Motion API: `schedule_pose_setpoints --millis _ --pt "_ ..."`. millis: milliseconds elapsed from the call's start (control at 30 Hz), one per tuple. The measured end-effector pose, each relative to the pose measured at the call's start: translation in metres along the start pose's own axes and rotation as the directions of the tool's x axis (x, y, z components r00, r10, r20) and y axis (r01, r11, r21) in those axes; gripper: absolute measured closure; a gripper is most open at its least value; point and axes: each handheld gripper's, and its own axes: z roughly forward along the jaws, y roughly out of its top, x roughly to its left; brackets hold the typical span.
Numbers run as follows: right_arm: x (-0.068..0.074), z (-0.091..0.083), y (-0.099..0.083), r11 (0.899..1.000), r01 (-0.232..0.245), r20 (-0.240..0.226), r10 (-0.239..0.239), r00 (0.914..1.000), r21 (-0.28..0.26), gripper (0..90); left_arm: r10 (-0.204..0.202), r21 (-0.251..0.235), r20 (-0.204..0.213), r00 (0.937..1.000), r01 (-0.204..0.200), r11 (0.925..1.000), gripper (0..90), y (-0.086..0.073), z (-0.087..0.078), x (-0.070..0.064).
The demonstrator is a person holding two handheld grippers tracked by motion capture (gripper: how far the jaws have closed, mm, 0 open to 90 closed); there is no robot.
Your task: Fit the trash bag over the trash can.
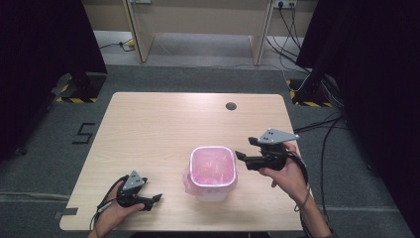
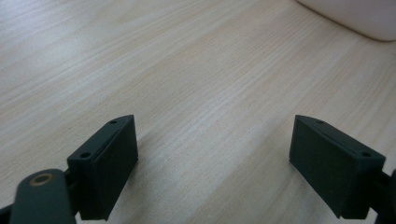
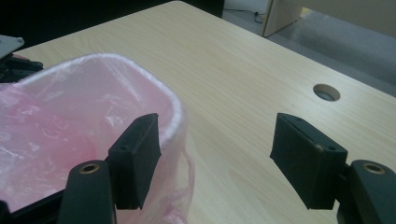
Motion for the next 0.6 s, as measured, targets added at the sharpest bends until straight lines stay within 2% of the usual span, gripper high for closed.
schedule_pose_setpoints --millis 167,300,600 --pt "-0.006 -0.003 -0.011 0.999 -0.033 0.023 0.033 0.9992 -0.013 32.4 0.005 0.004 -0.004 1.0000 -0.005 1.0000 14.7 0.000 0.000 -0.001" --pt "-0.015 -0.004 -0.025 0.996 -0.084 0.062 0.086 0.9944 -0.036 32.4 0.012 0.007 -0.006 0.9999 -0.012 0.9999 14.1 0.000 0.000 -0.001" --pt "-0.020 -0.004 -0.047 0.989 -0.137 0.073 0.141 0.9874 -0.047 31.7 0.022 0.011 -0.008 0.9997 -0.022 0.9997 13.5 0.001 0.001 -0.002"
